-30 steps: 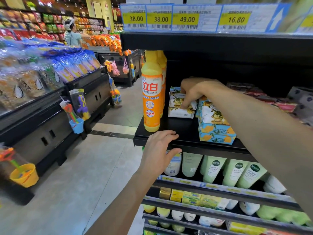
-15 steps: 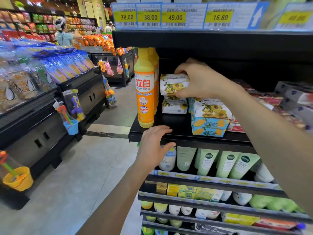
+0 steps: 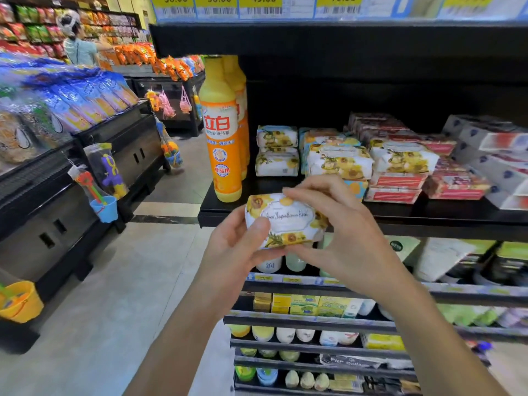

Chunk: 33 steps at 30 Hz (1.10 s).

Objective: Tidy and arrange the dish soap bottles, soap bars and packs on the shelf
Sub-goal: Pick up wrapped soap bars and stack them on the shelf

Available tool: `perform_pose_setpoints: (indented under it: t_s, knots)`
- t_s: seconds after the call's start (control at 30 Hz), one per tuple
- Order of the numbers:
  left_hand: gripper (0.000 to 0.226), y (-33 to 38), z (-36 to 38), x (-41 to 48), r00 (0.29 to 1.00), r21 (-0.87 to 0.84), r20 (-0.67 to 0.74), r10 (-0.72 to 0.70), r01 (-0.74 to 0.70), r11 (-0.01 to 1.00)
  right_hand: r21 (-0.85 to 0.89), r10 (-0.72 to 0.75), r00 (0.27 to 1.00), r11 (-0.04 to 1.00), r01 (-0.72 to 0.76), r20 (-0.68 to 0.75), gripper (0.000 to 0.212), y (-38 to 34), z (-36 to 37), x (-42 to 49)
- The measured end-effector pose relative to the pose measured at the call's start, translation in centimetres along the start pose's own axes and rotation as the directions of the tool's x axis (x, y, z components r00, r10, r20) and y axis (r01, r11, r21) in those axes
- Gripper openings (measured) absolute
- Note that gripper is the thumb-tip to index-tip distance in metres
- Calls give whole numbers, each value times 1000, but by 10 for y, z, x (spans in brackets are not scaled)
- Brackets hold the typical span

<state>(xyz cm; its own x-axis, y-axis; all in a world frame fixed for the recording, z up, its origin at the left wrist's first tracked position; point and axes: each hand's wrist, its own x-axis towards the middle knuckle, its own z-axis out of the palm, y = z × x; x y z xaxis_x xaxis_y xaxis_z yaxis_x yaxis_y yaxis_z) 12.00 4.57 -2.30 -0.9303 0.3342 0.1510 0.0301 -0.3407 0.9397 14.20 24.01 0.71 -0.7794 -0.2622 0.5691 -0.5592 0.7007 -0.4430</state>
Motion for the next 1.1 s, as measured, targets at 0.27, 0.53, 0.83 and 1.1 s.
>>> perform_pose_setpoints:
  t_s: [0.27,0.53,0.83,1.1]
  knots:
    - [47,-8,-1,-12,989,-70,-100,-110,103,992,344,299,954,897,-277,-12,90,-5,22,-28]
    - [47,-14,-5,-15,988,-90,-98,-121,113,990,700,538,842,585,-410,43,68,-9,42,-37]
    - [52,-21,-6,-17,976,-158,-62,-209,197,967,824,634,769,391,-409,81,61,-7,53,-41]
    - [33,-23,-13,-16,975,87,-76,-207,213,973,863,659,750,341,-373,64,53,-2,48,-40]
